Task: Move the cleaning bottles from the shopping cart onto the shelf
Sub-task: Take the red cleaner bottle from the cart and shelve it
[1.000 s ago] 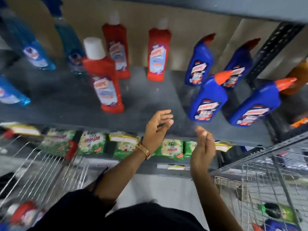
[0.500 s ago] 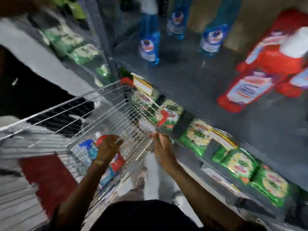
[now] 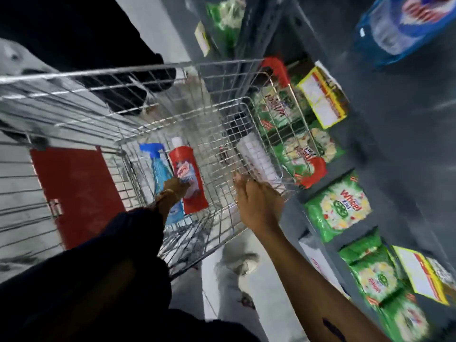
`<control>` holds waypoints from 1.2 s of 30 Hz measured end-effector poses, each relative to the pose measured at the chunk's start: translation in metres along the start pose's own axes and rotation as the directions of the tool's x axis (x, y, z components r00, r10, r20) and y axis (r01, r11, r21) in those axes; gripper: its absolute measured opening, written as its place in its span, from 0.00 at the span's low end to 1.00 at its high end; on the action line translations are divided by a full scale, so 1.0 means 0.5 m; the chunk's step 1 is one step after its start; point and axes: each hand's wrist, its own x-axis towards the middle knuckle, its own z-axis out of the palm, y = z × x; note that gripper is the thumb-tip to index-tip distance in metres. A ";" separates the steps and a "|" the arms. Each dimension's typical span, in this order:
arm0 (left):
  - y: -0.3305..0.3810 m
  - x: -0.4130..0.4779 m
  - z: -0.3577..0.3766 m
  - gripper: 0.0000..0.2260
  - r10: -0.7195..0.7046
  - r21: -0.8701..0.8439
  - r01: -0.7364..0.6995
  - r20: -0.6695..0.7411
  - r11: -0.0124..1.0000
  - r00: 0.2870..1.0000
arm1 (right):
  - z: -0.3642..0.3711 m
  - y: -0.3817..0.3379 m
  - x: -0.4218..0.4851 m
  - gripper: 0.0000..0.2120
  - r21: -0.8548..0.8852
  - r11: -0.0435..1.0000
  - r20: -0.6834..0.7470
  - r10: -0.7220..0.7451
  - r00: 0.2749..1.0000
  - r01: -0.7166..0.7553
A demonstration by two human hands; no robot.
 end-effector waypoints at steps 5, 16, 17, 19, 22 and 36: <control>-0.013 0.095 0.048 0.15 -0.103 -0.152 0.079 -0.155 0.985 0.983 | -0.005 -0.001 -0.001 0.30 0.007 1.000 -0.008 0.006 1.000 -0.006; 0.032 0.012 0.035 0.23 0.028 -0.343 -0.005 0.062 0.939 0.998 | 0.001 -0.001 -0.006 0.24 0.076 0.996 -0.033 0.039 0.999 -0.037; 0.046 -0.016 0.026 0.22 0.071 -0.355 -0.041 0.073 0.934 0.995 | -0.002 0.001 -0.009 0.23 0.120 0.992 -0.043 0.033 0.999 -0.027; 0.080 -0.090 0.005 0.21 0.190 -0.364 -0.143 0.097 0.921 0.977 | -0.010 0.007 -0.015 0.24 0.241 0.970 -0.022 0.023 1.000 -0.017; 0.126 -0.194 -0.031 0.21 0.370 -0.335 -0.315 0.114 0.888 0.922 | -0.053 0.017 -0.017 0.22 0.668 0.721 0.169 0.098 0.981 -0.187; 0.196 -0.591 0.084 0.13 0.633 -0.251 -0.623 0.573 0.741 0.521 | -0.269 0.213 -0.329 0.09 0.984 -0.013 0.175 0.248 0.953 -0.177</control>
